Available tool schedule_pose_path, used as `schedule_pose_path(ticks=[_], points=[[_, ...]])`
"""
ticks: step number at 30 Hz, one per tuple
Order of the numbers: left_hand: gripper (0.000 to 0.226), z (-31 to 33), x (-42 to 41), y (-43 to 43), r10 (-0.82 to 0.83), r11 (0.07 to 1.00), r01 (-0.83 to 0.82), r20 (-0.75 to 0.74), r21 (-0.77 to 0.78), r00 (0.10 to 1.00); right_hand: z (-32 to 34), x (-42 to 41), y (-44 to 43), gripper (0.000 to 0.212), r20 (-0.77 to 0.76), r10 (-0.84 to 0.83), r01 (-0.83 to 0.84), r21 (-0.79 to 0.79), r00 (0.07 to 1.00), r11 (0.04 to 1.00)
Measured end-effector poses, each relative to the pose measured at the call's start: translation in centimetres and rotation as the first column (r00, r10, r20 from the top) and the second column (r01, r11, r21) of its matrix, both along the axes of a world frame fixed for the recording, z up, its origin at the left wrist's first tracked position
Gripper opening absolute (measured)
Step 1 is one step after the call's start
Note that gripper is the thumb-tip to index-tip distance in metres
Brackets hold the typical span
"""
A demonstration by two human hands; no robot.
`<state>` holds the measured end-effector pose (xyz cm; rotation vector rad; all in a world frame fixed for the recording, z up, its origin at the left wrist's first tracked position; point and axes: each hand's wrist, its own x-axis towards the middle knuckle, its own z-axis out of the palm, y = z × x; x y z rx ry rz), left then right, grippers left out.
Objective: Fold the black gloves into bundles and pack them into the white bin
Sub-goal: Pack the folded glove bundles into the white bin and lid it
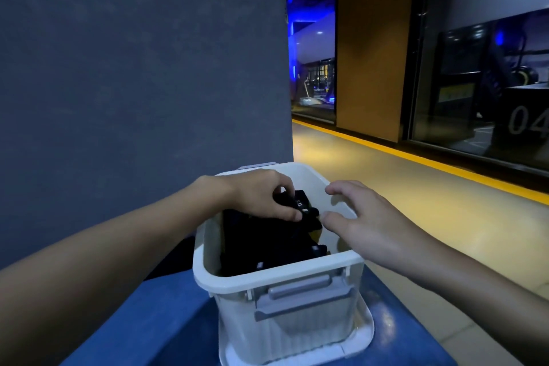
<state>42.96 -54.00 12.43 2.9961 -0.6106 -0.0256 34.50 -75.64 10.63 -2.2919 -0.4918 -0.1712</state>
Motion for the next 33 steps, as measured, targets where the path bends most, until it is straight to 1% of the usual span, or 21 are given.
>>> schedule_pose_path(ticks=[2, 5, 11, 13, 17, 19, 22, 25, 27, 30, 33], points=[[0.057, -0.2, -0.4, 0.2, 0.009, 0.999, -0.008, -0.034, 0.032, 0.999, 0.2, -0.2, -0.2, 0.055, -0.031, 0.021, -0.021, 0.004, 0.999, 1.0], [0.058, -0.6, -0.5, 0.4, 0.025, 1.0, -0.024, -0.051, 0.016, 0.998, 0.1, -0.5, -0.5, 0.061, -0.062, 0.057, -0.058, -0.008, 0.996, 0.998], [0.053, -1.1, -0.2, 1.0, 0.025, 1.0, -0.025, -0.07, -0.006, 0.997, -0.1, -0.6, -0.5, 0.061, -0.051, 0.057, -0.058, -0.016, 0.997, 0.998], [0.052, -1.1, -0.4, 1.1, 0.033, 0.999, -0.034, -0.068, -0.019, 0.997, 0.0, -0.7, -0.5, 0.062, -0.048, 0.058, -0.059, -0.019, 0.997, 0.998], [0.046, -0.7, -1.5, 0.9, 0.036, 0.998, -0.036, -0.016, -0.059, 0.999, 0.3, -1.0, -0.4, 0.064, -0.049, 0.058, -0.059, -0.019, 0.997, 0.998], [0.041, -0.2, -2.4, 1.0, 0.045, 0.993, -0.045, -0.004, -0.105, 0.999, 0.7, -1.3, -0.4, 0.065, -0.041, 0.052, -0.054, -0.024, 0.998, 0.998], [0.034, 0.9, -4.7, 1.5, 0.064, 0.975, -0.056, 0.028, -0.214, 0.998, 1.7, -2.0, -0.1, 0.063, 0.045, 0.021, -0.017, -0.083, 0.999, 0.996], [0.034, 1.8, -8.1, 2.4, 0.088, 0.923, -0.046, 0.092, -0.382, 0.992, 3.0, -2.9, 1.1, 0.058, 0.107, 0.018, -0.006, -0.119, 0.994, 0.993], [0.031, 2.0, -10.2, 3.5, 0.109, 0.885, -0.03, 0.144, -0.464, 0.984, 3.8, -3.5, 2.5, 0.056, 0.14, 0.037, -0.019, -0.125, 0.989, 0.992], [0.023, 1.9, -12.6, 6.5, 0.15, 0.855, 0.001, 0.248, -0.519, 0.957, 4.6, -4.3, 5.5, 0.05, 0.193, 0.081, -0.058, -0.117, 0.978, 0.991], [0.011, 1.3, -14.9, 10.5, 0.224, 0.831, -0.038, 0.27, -0.555, 0.937, 4.5, -5.2, 9.0, 0.044, 0.226, 0.125, -0.104, -0.101, 0.966, 0.989]])
